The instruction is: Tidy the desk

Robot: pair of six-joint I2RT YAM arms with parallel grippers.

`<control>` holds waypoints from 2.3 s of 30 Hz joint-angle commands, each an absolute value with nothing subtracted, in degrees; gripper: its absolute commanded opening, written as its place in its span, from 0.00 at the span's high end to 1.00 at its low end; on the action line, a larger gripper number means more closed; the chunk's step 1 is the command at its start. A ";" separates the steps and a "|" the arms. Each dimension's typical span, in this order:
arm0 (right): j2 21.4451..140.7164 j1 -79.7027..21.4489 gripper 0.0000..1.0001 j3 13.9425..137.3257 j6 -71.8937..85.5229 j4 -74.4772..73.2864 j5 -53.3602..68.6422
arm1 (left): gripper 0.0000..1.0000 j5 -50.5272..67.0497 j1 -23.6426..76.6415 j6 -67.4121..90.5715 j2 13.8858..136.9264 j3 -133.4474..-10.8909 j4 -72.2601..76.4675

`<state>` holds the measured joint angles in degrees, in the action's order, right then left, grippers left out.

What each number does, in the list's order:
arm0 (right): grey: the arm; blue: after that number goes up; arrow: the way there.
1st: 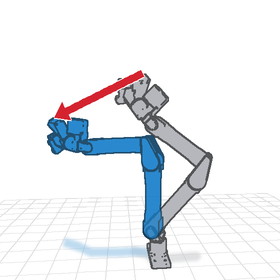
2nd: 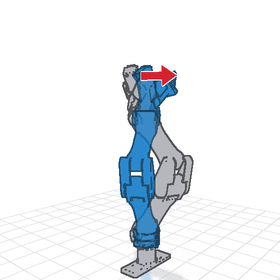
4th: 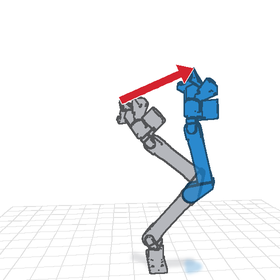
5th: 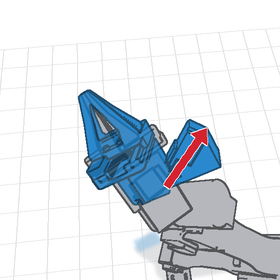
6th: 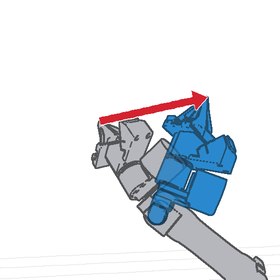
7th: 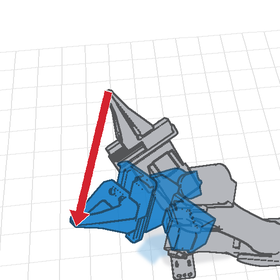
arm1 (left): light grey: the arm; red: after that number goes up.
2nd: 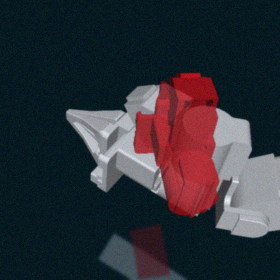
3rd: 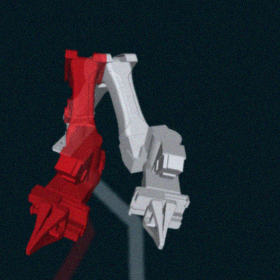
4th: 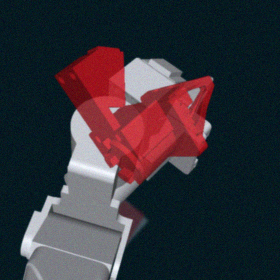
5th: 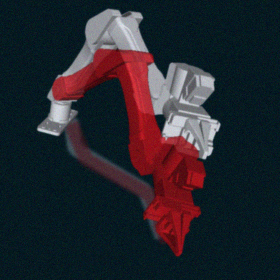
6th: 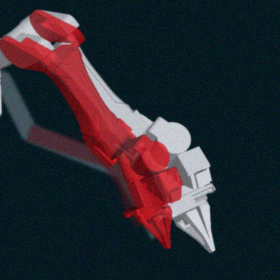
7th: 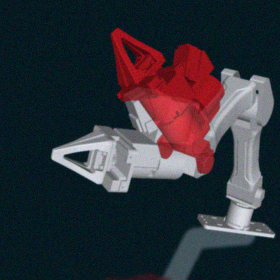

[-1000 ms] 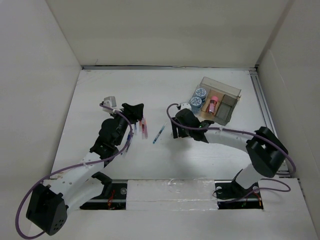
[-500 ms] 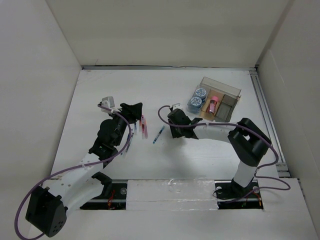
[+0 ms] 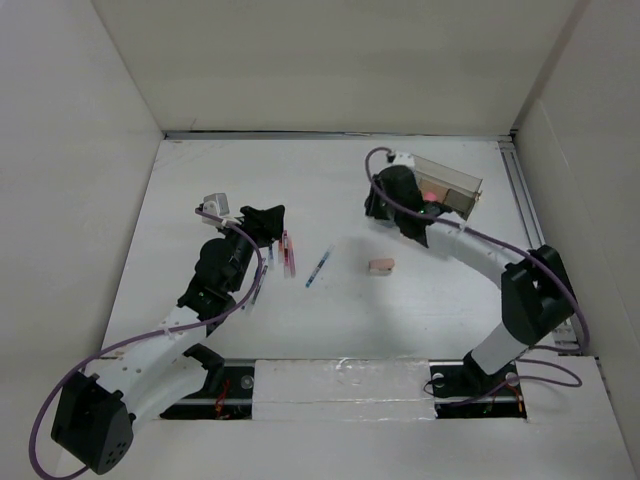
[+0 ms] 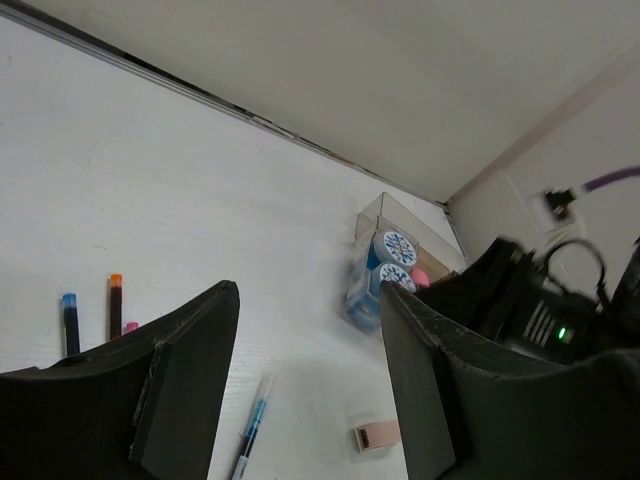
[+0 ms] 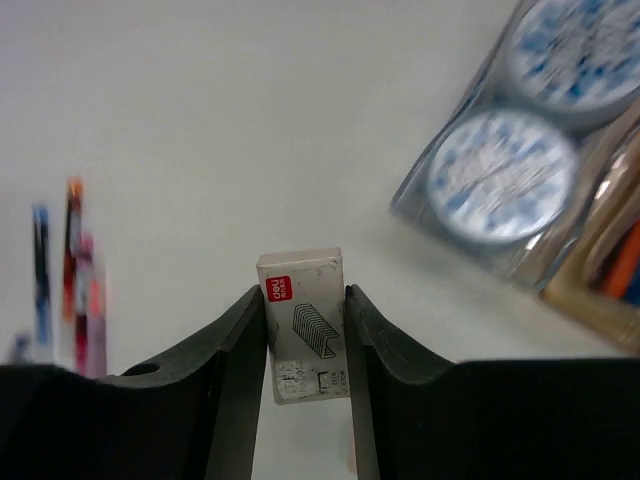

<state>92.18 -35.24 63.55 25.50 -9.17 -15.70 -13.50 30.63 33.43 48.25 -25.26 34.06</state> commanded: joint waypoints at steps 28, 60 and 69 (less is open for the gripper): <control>117.15 -5.98 0.69 94.92 27.34 -8.00 -20.13 | 0.46 -13.36 30.50 32.26 48.16 -25.49 36.47; 78.23 -35.51 0.11 48.97 34.45 -17.84 -21.81 | 0.46 -12.66 30.50 32.61 47.54 -25.66 36.30; 86.38 -36.91 0.02 52.28 30.85 -19.42 -17.31 | 0.46 -12.56 30.50 32.61 46.67 -25.75 36.04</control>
